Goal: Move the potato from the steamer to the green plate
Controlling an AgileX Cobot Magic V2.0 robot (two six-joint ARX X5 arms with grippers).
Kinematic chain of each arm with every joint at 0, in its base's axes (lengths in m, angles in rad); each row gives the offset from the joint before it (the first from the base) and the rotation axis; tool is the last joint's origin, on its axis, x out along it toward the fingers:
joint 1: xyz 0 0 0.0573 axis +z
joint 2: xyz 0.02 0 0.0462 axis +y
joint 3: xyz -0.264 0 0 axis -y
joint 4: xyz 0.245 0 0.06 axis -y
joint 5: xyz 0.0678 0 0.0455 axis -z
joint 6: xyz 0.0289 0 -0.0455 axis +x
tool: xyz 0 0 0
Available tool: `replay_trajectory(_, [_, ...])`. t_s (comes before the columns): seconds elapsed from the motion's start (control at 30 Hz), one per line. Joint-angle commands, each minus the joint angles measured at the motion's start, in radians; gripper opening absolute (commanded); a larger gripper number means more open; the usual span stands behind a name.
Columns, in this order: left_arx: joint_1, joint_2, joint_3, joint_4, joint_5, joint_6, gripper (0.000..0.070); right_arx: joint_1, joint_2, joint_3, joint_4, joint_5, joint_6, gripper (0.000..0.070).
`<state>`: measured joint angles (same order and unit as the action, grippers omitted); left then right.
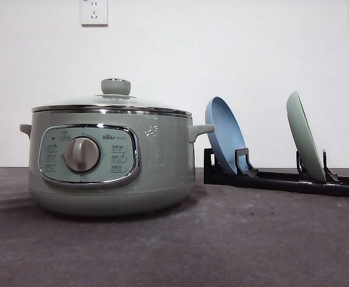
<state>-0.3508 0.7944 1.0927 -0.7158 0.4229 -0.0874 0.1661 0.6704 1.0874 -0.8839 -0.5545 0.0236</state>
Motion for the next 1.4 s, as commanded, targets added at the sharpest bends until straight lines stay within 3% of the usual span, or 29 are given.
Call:
replay_trajectory(0.0, [-0.004,0.003,0.023,0.004,0.010,0.035,0.0002,0.002,0.002,0.021,0.019,-0.002,-0.039,0.0004])
replay_trajectory(0.2, [-0.004,0.004,0.023,0.005,0.010,0.035,0.0009,0.002,0.002,0.021,0.038,-0.002,-0.039,0.0004])
replay_trajectory(0.3, [-0.004,0.004,0.023,0.005,0.010,0.036,0.0104,0.002,0.002,0.021,0.038,-0.002,-0.039,0.0006])
replay_trajectory(0.37, [-0.004,0.004,0.023,0.006,0.010,0.036,0.0217,0.002,0.002,0.021,0.038,-0.002,-0.039,0.0025])
replay_trajectory(0.43, [-0.004,0.004,0.023,0.007,0.009,0.035,0.0349,0.002,0.002,0.021,0.038,-0.002,-0.039,0.0121])
replay_trajectory(0.57, [-0.004,0.005,0.023,0.021,0.009,0.035,0.0628,0.002,0.003,0.021,0.043,0.005,-0.039,0.0463])
replay_trajectory(0.63, [-0.004,0.005,0.023,0.030,0.009,0.035,0.0700,0.002,0.003,0.021,0.043,0.005,-0.039,0.0605])
replay_trajectory(0.7, [-0.004,0.005,0.023,0.035,0.009,0.035,0.0700,0.002,0.003,0.021,0.043,0.005,-0.035,0.0700])
replay_trajectory(0.97, [-0.004,0.005,0.023,0.033,0.009,0.019,0.0700,0.002,0.002,0.021,0.043,0.004,-0.023,0.0700])
replay_trajectory(1.37, [-0.004,0.005,0.023,0.032,0.009,0.021,0.0700,0.002,0.152,0.035,0.125,0.040,0.162,0.0700])
